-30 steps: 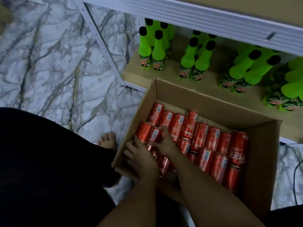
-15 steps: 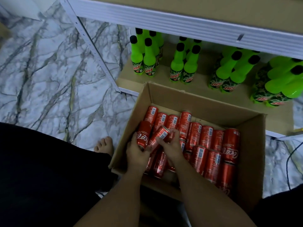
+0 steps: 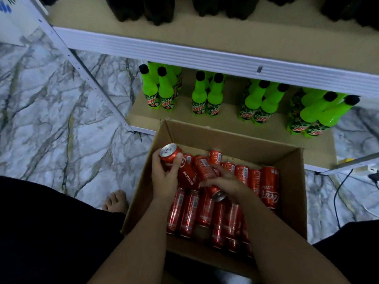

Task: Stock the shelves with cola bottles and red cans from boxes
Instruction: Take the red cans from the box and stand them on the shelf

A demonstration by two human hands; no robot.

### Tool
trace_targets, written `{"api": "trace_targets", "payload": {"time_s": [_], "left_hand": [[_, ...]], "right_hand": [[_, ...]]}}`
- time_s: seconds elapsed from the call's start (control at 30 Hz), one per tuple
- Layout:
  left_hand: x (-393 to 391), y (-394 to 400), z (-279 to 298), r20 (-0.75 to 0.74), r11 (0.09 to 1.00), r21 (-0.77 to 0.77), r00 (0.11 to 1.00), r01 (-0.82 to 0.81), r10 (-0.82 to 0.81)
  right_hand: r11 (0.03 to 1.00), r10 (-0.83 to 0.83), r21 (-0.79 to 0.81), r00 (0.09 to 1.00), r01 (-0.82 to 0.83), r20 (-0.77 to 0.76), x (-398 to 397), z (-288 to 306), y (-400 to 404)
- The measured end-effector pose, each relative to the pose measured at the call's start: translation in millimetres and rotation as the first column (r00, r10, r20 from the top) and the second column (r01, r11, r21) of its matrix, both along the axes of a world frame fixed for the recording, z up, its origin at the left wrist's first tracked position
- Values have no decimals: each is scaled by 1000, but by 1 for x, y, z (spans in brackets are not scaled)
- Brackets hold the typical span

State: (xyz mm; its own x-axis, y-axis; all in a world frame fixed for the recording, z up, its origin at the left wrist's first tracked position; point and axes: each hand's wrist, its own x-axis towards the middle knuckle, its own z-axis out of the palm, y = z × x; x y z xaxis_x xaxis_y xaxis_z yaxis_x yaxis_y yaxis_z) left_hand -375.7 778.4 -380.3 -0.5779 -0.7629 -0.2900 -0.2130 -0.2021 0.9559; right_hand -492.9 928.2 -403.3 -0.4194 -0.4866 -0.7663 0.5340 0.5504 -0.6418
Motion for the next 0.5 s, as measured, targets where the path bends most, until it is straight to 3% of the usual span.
{"api": "trace_targets", "payload": {"time_s": [0.07, 0.17, 0.3, 0.4, 0.5], "left_hand": [[-17, -7, 7, 2, 999, -8, 999, 44, -44], [-35, -15, 34, 16, 990, -5, 990, 141, -141], [-46, -20, 111, 33, 970, -148, 981, 194, -192], [-51, -22, 195, 31, 948, -209, 971, 240, -239], [-53, -30, 300, -23, 926, -271, 960, 262, -279]], "right_hand": [[983, 183, 65, 964, -173, -195, -20, 20, 1], [957, 282, 194, 849, -215, -447, -42, 56, 1], [971, 236, 157, 784, -178, -574, -53, 135, 4], [980, 191, 92, 726, -175, -661, -54, 231, 4], [993, 19, -70, 703, -98, -711, -48, 350, 4]]}}
